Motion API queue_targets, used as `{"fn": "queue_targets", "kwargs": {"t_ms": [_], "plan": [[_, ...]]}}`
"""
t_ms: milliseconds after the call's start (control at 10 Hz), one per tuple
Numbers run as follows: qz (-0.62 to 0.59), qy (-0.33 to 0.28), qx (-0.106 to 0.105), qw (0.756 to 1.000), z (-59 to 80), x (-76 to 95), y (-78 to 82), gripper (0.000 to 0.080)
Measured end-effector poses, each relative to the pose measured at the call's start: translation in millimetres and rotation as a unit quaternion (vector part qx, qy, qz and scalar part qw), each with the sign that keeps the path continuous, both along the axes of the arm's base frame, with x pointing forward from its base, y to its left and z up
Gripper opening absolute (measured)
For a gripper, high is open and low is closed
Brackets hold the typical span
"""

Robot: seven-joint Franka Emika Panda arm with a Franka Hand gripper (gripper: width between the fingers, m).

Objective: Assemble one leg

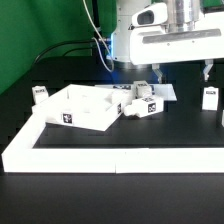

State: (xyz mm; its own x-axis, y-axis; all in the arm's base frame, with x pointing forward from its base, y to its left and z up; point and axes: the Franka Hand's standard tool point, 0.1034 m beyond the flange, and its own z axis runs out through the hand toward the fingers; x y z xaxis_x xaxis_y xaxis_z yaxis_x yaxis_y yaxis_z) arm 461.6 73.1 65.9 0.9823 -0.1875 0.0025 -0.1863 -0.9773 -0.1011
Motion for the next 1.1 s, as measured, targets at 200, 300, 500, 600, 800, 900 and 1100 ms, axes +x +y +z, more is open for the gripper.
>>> {"fn": "queue_targets", "kwargs": {"t_ms": [200,300,500,600,800,900,1100], "plan": [[0.011,0.012,-0.005,1.000,-21.5,-1.0,-21.1,0.0649],[0.009,0.019,-0.006,1.000,-27.4,-0.5,-35.0,0.0649],[0.007,0.024,-0.010,1.000,-33.8,-4.6,-59.4,0.0649],[0.002,0.019,-0.012,1.000,-37.0,-3.6,-66.3,0.0649],[0.002,0.001,-0.018,1.000,-37.1,-5.5,-68.0,0.0649],[0.005,0.003,-0.019,1.000,-36.8,-11.0,-69.6,0.0649],[0.003,0.003,-0.018,1.000,-33.9,-11.5,-65.1,0.0649]]}}
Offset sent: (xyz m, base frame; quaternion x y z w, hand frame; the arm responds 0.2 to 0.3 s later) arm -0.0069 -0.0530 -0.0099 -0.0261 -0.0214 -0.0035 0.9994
